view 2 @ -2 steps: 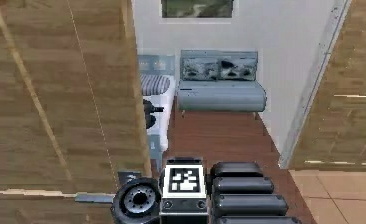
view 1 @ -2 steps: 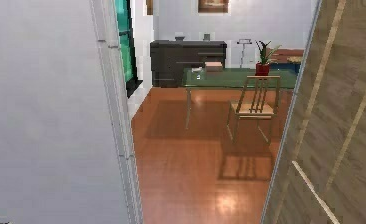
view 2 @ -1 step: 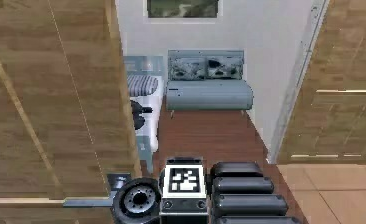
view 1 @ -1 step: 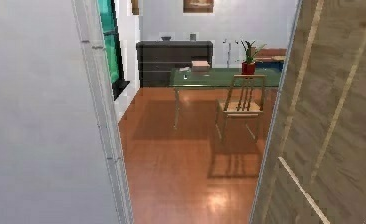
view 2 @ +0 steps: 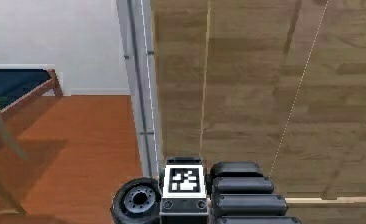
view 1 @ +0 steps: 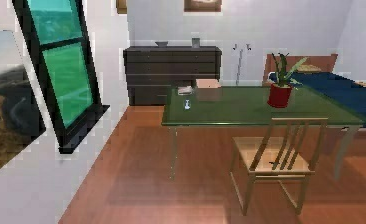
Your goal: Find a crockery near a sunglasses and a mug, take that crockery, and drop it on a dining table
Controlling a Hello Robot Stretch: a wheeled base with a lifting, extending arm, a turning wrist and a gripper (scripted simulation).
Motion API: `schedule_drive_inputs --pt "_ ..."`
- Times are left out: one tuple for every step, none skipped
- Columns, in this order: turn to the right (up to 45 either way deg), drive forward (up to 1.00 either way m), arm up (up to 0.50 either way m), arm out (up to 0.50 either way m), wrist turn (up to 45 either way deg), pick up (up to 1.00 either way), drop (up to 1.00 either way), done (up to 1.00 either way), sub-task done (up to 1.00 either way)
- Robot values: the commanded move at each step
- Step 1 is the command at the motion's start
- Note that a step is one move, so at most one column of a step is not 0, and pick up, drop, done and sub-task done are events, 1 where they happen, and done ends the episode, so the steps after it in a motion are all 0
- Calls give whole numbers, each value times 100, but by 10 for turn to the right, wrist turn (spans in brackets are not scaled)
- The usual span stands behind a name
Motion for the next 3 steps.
schedule_drive_inputs --pt "0 30 0 0 0 0 0 0 0" --pt "-180 0 0 0 0 0 0 0 0" --pt "0 95 0 0 0 0 0 0 0"
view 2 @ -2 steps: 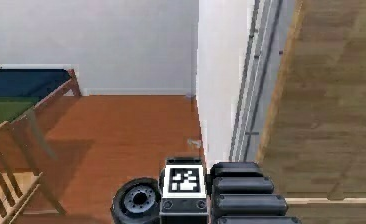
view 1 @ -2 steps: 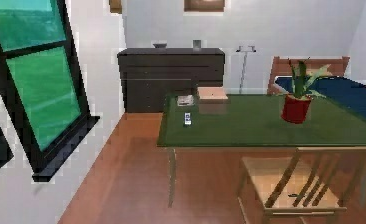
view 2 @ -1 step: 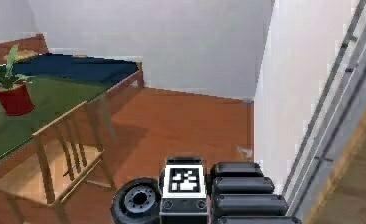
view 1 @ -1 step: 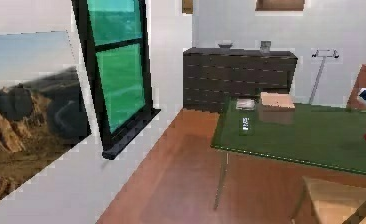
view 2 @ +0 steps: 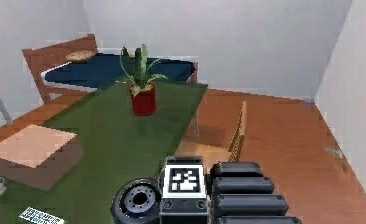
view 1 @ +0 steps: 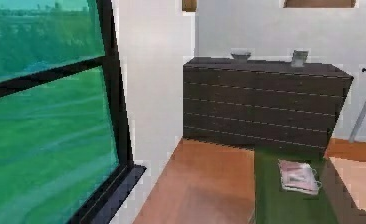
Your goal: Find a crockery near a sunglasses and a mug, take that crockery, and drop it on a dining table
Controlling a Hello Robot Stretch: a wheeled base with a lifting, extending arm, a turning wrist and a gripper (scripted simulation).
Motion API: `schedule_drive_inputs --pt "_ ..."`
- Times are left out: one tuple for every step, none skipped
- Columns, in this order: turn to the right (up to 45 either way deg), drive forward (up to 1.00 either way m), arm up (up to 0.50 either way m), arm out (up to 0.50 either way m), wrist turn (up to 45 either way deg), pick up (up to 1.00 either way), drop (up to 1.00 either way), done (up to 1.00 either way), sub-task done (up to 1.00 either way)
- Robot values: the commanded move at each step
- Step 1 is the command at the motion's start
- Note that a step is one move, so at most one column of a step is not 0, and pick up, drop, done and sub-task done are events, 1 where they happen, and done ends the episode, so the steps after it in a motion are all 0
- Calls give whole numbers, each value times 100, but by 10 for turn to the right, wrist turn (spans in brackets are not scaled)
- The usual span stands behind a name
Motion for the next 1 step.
schedule_drive_inputs --pt "30 0 0 0 0 0 0 0 0"
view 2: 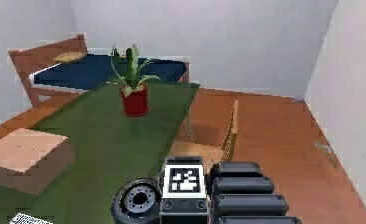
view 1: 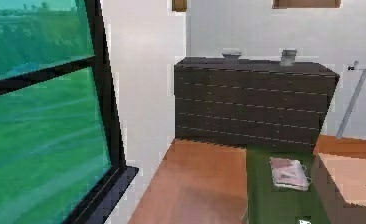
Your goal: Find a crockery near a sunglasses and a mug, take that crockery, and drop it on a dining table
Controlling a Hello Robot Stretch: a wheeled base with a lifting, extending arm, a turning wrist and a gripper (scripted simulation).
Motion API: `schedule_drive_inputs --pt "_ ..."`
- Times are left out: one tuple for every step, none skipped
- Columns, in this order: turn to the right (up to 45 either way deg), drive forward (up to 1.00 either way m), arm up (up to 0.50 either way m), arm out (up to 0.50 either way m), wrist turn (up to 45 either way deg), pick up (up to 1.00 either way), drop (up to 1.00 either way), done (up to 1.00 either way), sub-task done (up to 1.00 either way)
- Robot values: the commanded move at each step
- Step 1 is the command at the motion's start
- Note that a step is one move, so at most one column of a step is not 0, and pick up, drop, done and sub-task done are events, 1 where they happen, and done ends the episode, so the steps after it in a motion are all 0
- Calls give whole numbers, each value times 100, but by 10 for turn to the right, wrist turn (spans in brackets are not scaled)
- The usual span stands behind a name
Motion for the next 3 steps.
schedule_drive_inputs --pt "-450 0 0 0 0 0 0 0 0" --pt "-30 0 0 0 0 0 0 0 0" --pt "0 30 0 0 0 0 0 0 0"
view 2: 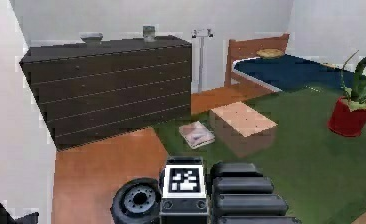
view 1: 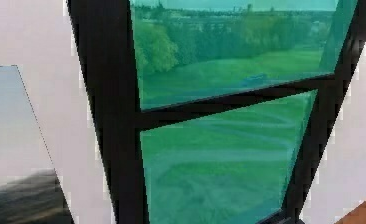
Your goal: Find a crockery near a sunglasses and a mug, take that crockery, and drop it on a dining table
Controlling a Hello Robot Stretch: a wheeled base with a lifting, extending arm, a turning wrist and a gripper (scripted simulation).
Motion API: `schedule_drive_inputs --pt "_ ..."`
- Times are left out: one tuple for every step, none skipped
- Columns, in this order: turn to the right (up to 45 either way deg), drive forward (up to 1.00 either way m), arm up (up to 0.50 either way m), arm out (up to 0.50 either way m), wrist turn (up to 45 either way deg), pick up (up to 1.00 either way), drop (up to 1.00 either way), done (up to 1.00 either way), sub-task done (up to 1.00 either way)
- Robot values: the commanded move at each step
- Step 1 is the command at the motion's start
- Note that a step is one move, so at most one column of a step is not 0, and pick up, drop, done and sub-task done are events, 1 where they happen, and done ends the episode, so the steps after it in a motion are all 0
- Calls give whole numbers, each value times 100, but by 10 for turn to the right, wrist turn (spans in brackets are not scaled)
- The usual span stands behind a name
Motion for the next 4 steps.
schedule_drive_inputs --pt "450 0 0 0 0 0 0 0 0" --pt "150 0 0 0 0 0 0 0 0" --pt "0 100 0 0 0 0 0 0 0" --pt "0 25 0 0 0 0 0 0 0"
